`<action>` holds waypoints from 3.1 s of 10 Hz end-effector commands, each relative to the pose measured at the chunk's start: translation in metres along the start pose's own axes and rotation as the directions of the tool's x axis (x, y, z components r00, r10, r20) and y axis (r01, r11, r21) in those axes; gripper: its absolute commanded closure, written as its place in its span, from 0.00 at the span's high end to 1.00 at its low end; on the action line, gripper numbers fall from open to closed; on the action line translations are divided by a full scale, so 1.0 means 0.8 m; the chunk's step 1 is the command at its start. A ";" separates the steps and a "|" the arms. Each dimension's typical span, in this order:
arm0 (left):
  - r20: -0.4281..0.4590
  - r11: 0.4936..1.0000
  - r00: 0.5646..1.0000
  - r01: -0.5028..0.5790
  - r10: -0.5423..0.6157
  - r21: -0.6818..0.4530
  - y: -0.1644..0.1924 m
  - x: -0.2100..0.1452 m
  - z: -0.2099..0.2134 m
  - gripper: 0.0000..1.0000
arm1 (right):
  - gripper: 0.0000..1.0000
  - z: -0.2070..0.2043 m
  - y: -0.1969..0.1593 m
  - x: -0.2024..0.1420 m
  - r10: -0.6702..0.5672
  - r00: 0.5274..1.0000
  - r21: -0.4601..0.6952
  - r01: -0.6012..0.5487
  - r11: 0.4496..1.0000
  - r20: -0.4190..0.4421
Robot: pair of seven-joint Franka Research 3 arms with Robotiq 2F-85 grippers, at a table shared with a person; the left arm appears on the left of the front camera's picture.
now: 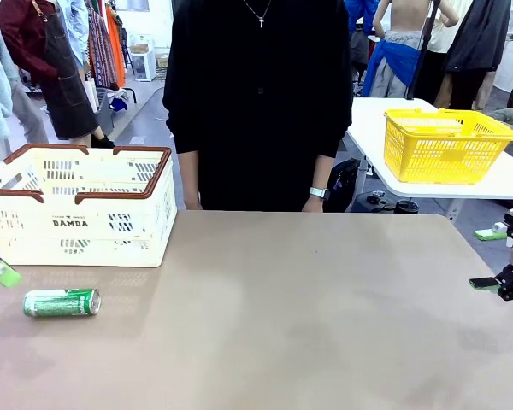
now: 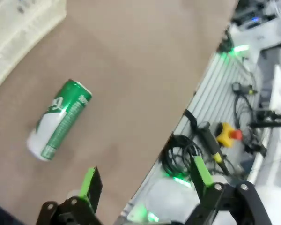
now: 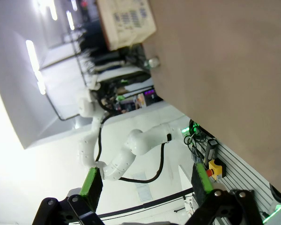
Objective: Place the drinks into the Shopping basket.
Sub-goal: Pick up one drink and place it into the Shopping basket.
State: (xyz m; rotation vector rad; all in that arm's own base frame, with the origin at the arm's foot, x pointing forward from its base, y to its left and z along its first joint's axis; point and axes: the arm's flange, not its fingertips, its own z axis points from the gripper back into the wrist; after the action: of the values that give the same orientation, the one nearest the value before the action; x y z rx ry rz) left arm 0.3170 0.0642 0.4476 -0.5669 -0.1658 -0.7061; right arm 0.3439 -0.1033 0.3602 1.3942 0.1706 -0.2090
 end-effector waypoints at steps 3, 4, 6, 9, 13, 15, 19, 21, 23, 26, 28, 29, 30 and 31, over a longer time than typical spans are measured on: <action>-0.029 0.930 0.932 -0.363 0.362 -0.061 -0.019 0.007 -0.055 1.00 | 1.00 0.000 0.004 -0.005 -0.019 1.000 -0.018 0.019 1.000 0.003; 0.045 0.924 0.923 -0.379 0.381 -0.043 -0.015 0.007 -0.045 1.00 | 1.00 0.000 0.004 -0.005 -0.019 1.000 -0.018 0.019 1.000 0.003; -0.028 0.940 0.940 -0.341 0.340 -0.019 -0.013 0.008 -0.051 1.00 | 1.00 0.000 0.004 -0.005 -0.019 1.000 -0.018 0.019 1.000 0.003; -0.028 0.940 0.940 -0.341 0.340 -0.019 -0.013 0.008 -0.051 1.00 | 1.00 0.000 0.004 -0.005 -0.019 1.000 -0.018 0.019 1.000 0.003; 0.009 0.915 0.985 0.156 -0.172 0.373 0.016 0.040 -0.024 1.00 | 1.00 0.000 0.004 -0.005 -0.019 1.000 -0.018 0.019 1.000 0.003; -0.292 0.632 0.690 0.724 -0.663 0.276 0.023 0.030 -0.031 1.00 | 1.00 0.000 0.004 -0.005 -0.019 1.000 -0.018 0.019 1.000 0.003; -0.239 0.356 0.338 0.934 -0.910 -0.039 0.029 0.055 -0.019 1.00 | 1.00 0.000 0.004 -0.005 -0.019 1.000 -0.018 0.019 1.000 0.003; -0.340 0.700 0.706 0.695 -0.621 0.165 0.020 0.047 -0.033 1.00 | 1.00 0.000 0.004 -0.005 -0.019 1.000 -0.018 0.019 1.000 0.003; -0.345 0.621 0.619 0.775 -0.706 0.119 0.021 0.049 -0.030 1.00 | 1.00 0.000 0.004 -0.005 -0.019 1.000 -0.018 0.019 1.000 0.003; -0.293 0.605 0.626 0.778 -0.723 0.168 0.057 0.040 -0.076 1.00 | 1.00 0.000 0.004 -0.005 -0.019 1.000 -0.018 0.019 1.000 0.003; -0.313 0.637 0.661 0.747 -0.682 0.189 0.071 0.038 -0.119 1.00 | 1.00 0.000 0.004 -0.005 -0.019 1.000 -0.018 0.019 1.000 0.003; -0.311 0.641 0.646 0.756 -0.697 0.133 0.075 0.038 -0.134 1.00 | 1.00 0.000 0.004 -0.005 -0.019 1.000 -0.018 0.019 1.000 0.003; -0.352 0.649 0.639 0.753 -0.684 0.104 0.075 0.038 -0.146 1.00 | 1.00 0.000 0.004 -0.005 -0.019 1.000 -0.018 0.019 1.000 0.003; -0.358 0.661 0.645 0.744 -0.675 0.096 0.078 0.038 -0.151 1.00 | 1.00 0.000 0.004 -0.005 -0.019 1.000 -0.018 0.019 1.000 0.003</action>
State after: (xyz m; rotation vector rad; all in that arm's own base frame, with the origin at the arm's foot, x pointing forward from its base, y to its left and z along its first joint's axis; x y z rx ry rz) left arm 0.4014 0.0232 0.3399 -0.1377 -0.1968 -1.5229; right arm 0.3436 -0.1033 0.3601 1.3945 0.1707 -0.2096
